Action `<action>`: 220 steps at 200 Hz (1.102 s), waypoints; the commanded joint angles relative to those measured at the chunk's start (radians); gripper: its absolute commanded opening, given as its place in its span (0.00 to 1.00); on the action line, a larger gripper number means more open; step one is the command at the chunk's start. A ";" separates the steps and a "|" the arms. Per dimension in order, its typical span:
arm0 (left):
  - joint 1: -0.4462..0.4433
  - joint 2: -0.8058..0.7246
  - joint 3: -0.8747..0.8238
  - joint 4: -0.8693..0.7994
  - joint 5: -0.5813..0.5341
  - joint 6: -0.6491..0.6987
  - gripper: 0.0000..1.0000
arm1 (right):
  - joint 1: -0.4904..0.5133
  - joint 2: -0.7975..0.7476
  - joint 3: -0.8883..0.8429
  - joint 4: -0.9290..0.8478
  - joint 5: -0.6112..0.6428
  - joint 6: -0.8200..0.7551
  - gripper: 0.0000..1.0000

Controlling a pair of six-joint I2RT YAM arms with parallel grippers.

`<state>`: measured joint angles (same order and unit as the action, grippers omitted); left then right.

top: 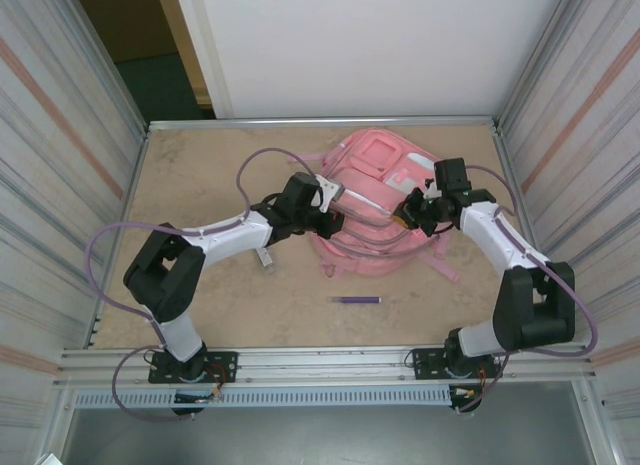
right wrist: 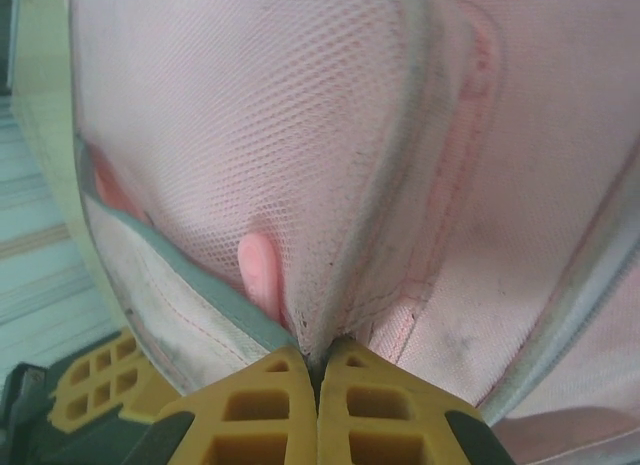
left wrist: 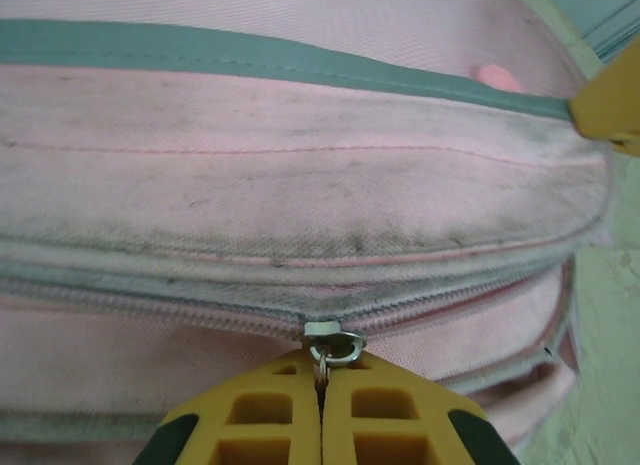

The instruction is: Pack the student bag

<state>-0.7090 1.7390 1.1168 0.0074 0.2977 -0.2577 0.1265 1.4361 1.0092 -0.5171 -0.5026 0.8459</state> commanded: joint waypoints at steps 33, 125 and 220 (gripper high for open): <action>-0.076 0.001 0.088 -0.002 -0.013 -0.034 0.00 | 0.015 -0.148 -0.040 -0.052 0.169 0.171 0.61; -0.209 0.082 0.180 0.054 -0.025 -0.074 0.00 | 0.139 -0.153 -0.130 -0.038 0.205 0.288 0.28; -0.033 -0.140 -0.068 -0.061 -0.145 0.047 0.00 | -0.065 -0.142 -0.075 -0.132 0.216 0.046 0.00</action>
<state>-0.7891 1.6867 1.0904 -0.0246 0.2024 -0.2722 0.1032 1.2701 0.8818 -0.6224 -0.3279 0.9943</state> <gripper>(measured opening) 0.046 0.047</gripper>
